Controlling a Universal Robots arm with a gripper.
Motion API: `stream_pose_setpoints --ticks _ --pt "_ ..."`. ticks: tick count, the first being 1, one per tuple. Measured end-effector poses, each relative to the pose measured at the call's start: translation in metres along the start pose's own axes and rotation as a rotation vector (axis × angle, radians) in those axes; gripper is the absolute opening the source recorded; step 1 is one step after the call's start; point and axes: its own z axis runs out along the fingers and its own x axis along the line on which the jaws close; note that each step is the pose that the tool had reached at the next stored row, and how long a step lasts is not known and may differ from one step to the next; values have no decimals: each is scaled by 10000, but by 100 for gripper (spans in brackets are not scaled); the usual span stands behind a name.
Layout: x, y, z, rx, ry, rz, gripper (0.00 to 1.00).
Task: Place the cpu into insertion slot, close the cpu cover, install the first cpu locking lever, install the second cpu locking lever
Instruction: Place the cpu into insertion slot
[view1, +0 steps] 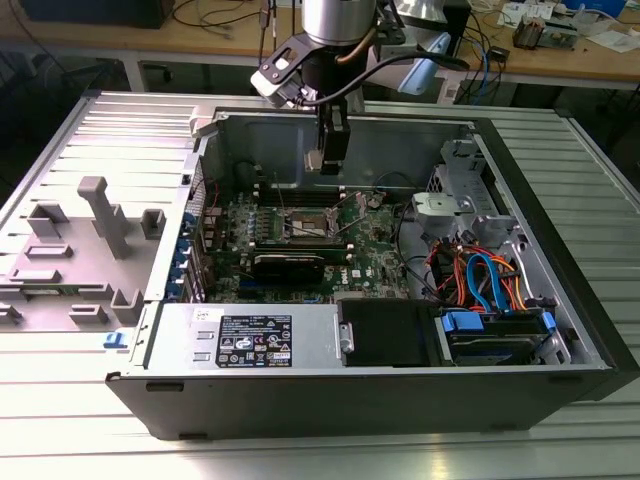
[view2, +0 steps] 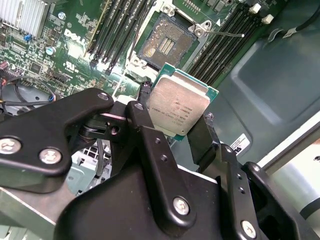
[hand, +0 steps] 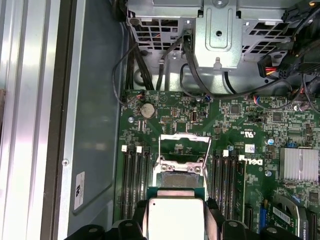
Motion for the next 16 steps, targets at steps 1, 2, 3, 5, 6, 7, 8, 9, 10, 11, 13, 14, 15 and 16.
stream_pose_setpoints --ticks 1,2,3,5,6,7,8,9,10,11,13,14,15,16 --pt "0 0 4 -1 0 0 54" --pt "0 0 9 0 0 0 54" --pt "0 0 14 0 1 0 54" --pt "-1 -1 26 0 0 0 54" --pt "-1 -1 31 -1 0 0 54" --pt "-1 -1 40 0 -1 0 54" --pt "-1 -1 47 0 0 0 54" --pt "-2 -1 51 0 0 0 54" --pt "-2 -1 55 0 -1 0 54" --pt "-2 -2 59 0 0 0 54" --pt "-2 -2 68 0 0 0 54" --pt "-2 -2 71 0 0 0 54" --pt "-2 -2 75 0 0 0 54" --pt "-2 -2 77 1 -1 0 54"
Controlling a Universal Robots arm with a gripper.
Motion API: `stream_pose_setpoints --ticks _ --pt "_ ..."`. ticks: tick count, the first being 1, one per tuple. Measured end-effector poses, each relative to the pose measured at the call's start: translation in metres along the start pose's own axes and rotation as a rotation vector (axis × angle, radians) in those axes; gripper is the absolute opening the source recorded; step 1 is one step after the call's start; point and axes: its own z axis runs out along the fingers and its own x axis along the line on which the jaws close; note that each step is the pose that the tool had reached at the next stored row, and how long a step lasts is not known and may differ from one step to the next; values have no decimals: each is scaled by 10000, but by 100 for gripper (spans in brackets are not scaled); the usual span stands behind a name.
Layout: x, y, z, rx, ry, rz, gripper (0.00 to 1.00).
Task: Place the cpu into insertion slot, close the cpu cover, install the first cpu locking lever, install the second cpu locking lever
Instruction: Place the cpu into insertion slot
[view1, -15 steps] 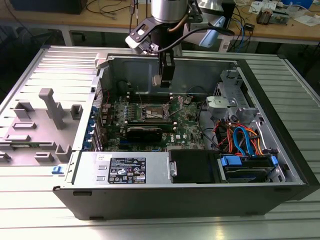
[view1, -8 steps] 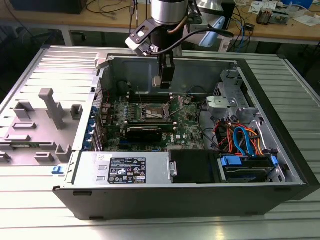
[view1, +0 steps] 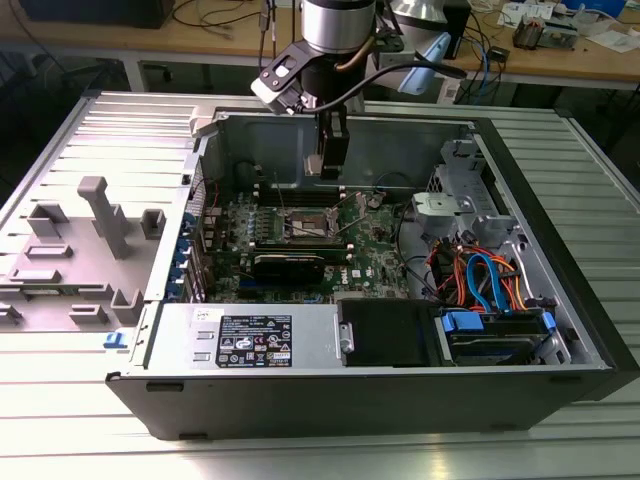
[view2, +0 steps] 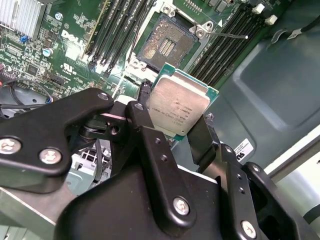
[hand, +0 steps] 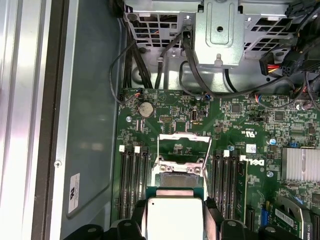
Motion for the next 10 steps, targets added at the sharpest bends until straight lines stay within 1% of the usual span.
stream_pose_setpoints --ticks 3,10 --pt "0 0 15 -1 1 0 54" --pt "0 0 15 -1 1 0 54"
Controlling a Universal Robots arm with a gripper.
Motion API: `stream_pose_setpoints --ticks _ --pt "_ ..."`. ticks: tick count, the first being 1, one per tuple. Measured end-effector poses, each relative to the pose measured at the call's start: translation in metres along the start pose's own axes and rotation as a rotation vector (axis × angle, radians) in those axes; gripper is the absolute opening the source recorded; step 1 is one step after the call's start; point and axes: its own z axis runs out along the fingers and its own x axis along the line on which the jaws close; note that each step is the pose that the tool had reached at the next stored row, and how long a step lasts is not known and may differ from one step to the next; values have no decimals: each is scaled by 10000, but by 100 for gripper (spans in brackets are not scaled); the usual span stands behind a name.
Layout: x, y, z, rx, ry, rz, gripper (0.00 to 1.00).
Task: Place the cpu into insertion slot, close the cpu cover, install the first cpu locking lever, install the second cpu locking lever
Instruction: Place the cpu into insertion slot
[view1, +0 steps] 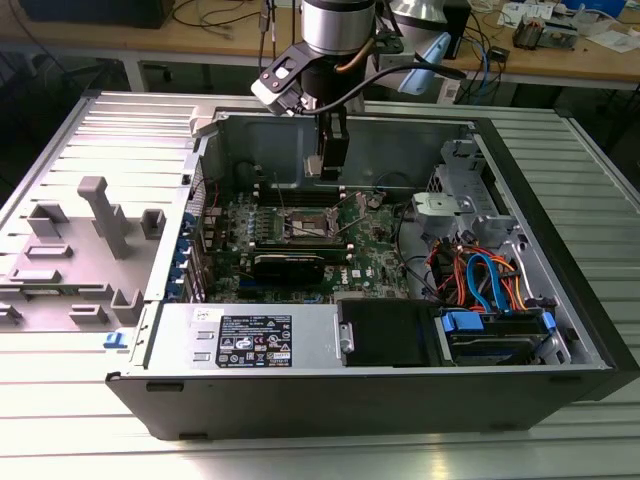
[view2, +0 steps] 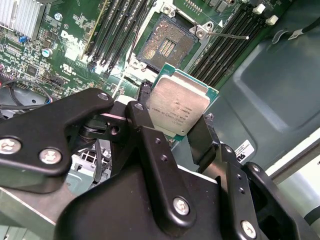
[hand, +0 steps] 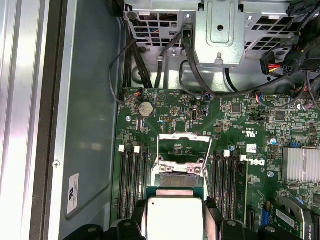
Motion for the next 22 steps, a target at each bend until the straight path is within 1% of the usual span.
stream_pose_setpoints --ticks 4,5,6,11,22 --pt "0 0 1 0 0 0 54" --pt "0 0 14 -3 1 45 54" --pt "-1 -1 52 -2 -2 54 54" --pt "-3 -2 90 -2 -3 54 54" --pt "-3 -3 108 -2 -4 54 54"
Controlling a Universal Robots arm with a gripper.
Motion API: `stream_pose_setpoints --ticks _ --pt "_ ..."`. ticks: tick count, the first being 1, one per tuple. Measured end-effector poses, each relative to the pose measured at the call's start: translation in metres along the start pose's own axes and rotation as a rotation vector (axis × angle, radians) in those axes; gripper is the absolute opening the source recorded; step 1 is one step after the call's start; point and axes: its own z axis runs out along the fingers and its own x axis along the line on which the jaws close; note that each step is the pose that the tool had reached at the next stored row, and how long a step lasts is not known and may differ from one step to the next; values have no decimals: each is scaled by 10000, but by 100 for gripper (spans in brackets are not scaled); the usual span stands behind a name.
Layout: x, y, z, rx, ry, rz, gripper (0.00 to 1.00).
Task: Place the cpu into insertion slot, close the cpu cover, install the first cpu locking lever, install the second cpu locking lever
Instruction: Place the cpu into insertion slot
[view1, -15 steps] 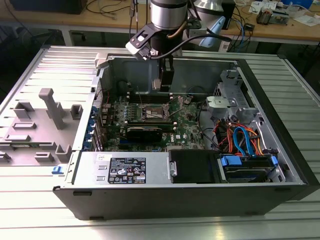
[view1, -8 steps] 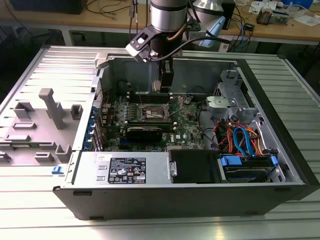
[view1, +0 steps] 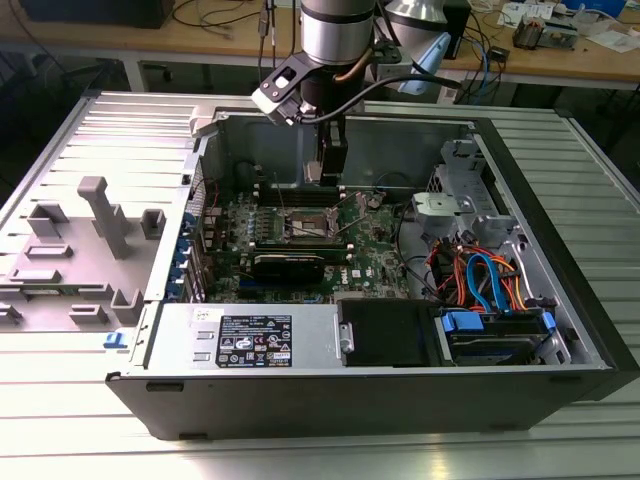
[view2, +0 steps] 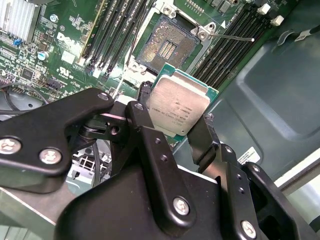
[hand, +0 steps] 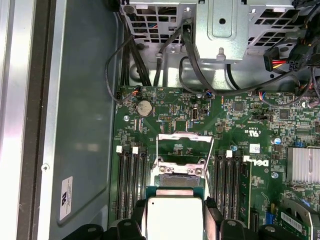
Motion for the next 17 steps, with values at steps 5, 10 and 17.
stream_pose_setpoints --ticks 5,10,17 --pt "0 0 3 0 0 23 54" --pt "-1 -1 22 -3 -1 89 54" --pt "-2 -2 76 -2 -2 88 54"
